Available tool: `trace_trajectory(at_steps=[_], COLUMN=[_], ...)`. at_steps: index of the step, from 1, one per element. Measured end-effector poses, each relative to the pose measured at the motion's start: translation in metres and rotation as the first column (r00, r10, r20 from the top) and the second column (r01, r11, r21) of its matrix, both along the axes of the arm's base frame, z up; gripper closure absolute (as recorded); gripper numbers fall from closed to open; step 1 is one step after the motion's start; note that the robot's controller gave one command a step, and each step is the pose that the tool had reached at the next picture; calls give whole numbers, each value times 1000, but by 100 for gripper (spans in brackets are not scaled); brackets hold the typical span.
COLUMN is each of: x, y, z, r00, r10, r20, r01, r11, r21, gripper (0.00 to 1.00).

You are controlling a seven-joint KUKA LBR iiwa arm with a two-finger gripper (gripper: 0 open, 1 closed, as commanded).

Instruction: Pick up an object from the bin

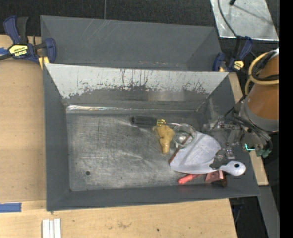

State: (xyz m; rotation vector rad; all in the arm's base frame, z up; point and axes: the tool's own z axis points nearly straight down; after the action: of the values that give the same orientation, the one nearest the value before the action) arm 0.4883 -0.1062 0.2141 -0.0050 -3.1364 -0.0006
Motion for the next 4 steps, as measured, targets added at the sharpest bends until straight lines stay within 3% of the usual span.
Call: trace_trajectory(at_steps=[1,2,3,4], x=[2,4,15,14], y=[0,-6,22,16], z=[4,-32,-87,-89], r00=[1000,997,913,914], r10=[2,71,408,405], r20=[9,14,11,6], r01=[-2,-71,-408,-405], r11=[1000,997,913,914], r21=[-1,-3,8,0], gripper=[0,0,100,0])
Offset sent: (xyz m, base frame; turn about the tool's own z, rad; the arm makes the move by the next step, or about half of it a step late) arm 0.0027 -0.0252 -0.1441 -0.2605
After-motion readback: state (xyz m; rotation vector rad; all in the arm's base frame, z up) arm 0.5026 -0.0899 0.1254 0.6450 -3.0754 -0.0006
